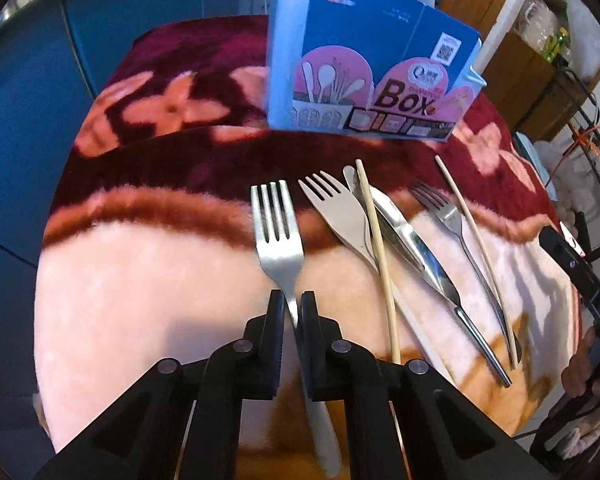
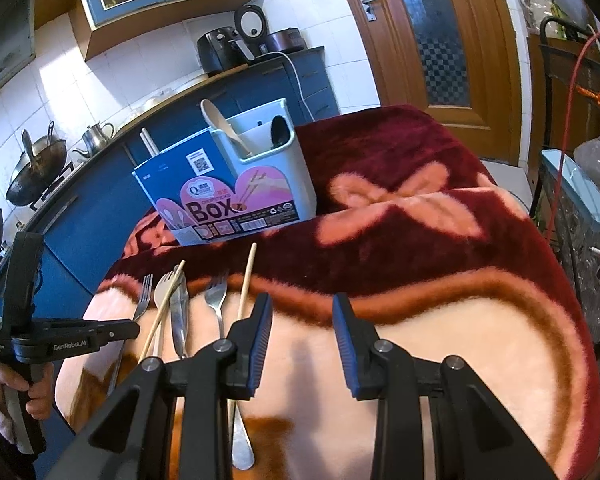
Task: Organize utensils
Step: 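Grasp a silver fork with the left tool while the right tool grasps a wooden chopstick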
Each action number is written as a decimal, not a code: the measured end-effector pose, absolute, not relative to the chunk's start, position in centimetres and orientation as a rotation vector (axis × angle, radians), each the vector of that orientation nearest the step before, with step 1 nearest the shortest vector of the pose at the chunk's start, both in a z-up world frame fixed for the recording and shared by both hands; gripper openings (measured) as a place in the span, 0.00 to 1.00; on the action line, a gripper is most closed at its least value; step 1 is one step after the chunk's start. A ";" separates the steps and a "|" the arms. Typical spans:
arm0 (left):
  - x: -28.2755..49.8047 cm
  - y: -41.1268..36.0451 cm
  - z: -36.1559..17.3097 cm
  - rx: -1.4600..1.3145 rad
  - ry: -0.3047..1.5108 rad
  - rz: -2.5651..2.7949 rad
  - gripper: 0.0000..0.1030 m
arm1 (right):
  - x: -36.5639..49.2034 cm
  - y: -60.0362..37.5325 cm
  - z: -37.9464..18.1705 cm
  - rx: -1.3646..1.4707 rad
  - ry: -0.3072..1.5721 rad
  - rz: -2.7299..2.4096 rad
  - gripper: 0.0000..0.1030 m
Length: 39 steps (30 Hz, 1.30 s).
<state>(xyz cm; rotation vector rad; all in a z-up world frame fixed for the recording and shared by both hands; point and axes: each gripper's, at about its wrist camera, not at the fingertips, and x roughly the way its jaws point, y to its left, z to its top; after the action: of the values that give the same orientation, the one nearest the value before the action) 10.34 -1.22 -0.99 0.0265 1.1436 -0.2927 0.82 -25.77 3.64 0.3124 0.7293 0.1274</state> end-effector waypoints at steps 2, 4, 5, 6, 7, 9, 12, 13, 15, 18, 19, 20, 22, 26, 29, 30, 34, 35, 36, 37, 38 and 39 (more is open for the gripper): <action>10.1 -1.1 -1.0 0.010 1.125 -0.295 0.07 | 0.9 -25.5 3.9 0.297 0.734 0.133 0.33; 9.8 -0.5 -1.0 -0.024 1.101 -0.305 0.06 | 1.0 -25.1 4.1 0.277 0.743 0.139 0.33; 9.7 -0.2 -0.9 -0.045 1.090 -0.313 0.06 | 1.1 -24.9 4.1 0.270 0.748 0.143 0.33; 9.6 0.1 -0.8 -0.071 1.077 -0.319 0.06 | 1.2 -24.6 4.2 0.259 0.756 0.150 0.33; 9.4 0.4 -0.7 -0.085 1.066 -0.319 0.05 | 1.3 -24.4 4.3 0.248 0.766 0.156 0.33; 9.1 1.1 -0.2 -0.103 1.022 -0.314 0.04 | 1.6 -23.9 4.4 0.231 0.786 0.170 0.33; 8.6 2.0 0.7 -0.123 0.957 -0.308 0.04 | 2.3 -23.0 4.3 0.200 0.829 0.189 0.33; 8.4 2.4 1.1 -0.136 0.931 -0.308 0.04 | 2.5 -22.7 4.3 0.193 0.843 0.195 0.33; 8.0 3.0 1.7 -0.154 0.890 -0.308 0.04 | 3.1 -22.0 4.1 0.171 0.883 0.211 0.33; 7.5 3.8 2.3 -0.178 0.828 -0.312 0.04 | 3.8 -21.1 4.0 0.141 0.931 0.228 0.33; 7.3 4.0 2.5 -0.184 0.813 -0.316 0.04 | 4.1 -20.8 3.9 0.128 0.949 0.232 0.33; 7.2 4.1 2.6 -0.188 0.802 -0.320 0.04 | 4.4 -20.6 3.9 0.118 0.964 0.233 0.33; 7.0 4.3 2.8 -0.196 0.775 -0.325 0.04 | 5.0 -20.1 3.7 0.101 0.999 0.239 0.33; 6.6 4.8 3.2 -0.214 0.733 -0.334 0.04 | 6.1 -19.4 3.3 0.063 1.067 0.238 0.25; 6.3 5.1 3.6 -0.223 0.695 -0.338 0.04 | 6.9 -18.8 2.8 0.038 1.117 0.244 0.19; 6.2 5.2 3.7 -0.222 0.680 -0.339 0.04 | 7.0 -18.7 2.7 0.030 1.126 0.242 0.16; 6.1 5.4 4.2 -0.230 0.643 -0.345 0.04 | 8.0 -18.0 2.1 0.001 1.168 0.246 0.11; 6.0 5.4 4.3 -0.232 0.634 -0.347 0.04 | 8.2 -17.9 2.1 -0.001 1.173 0.248 0.10; 6.0 5.4 4.6 -0.232 0.620 -0.349 0.04 | 8.3 -17.9 2.0 -0.001 1.176 0.249 0.09; 5.9 5.4 4.8 -0.231 0.610 -0.350 0.04 | 8.4 -17.9 2.0 0.004 1.174 0.245 0.08; 5.8 5.4 4.9 -0.230 0.600 -0.351 0.04 | 8.4 -18.0 2.0 0.012 1.169 0.243 0.07; 5.8 5.3 5.2 -0.229 0.588 -0.352 0.04 | 8.3 -18.1 2.0 0.019 1.160 0.241 0.06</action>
<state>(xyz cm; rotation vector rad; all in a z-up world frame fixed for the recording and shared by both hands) 5.75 5.34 5.19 -0.2292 0.5879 -0.3524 8.32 -18.08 2.05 0.0193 1.1598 0.2408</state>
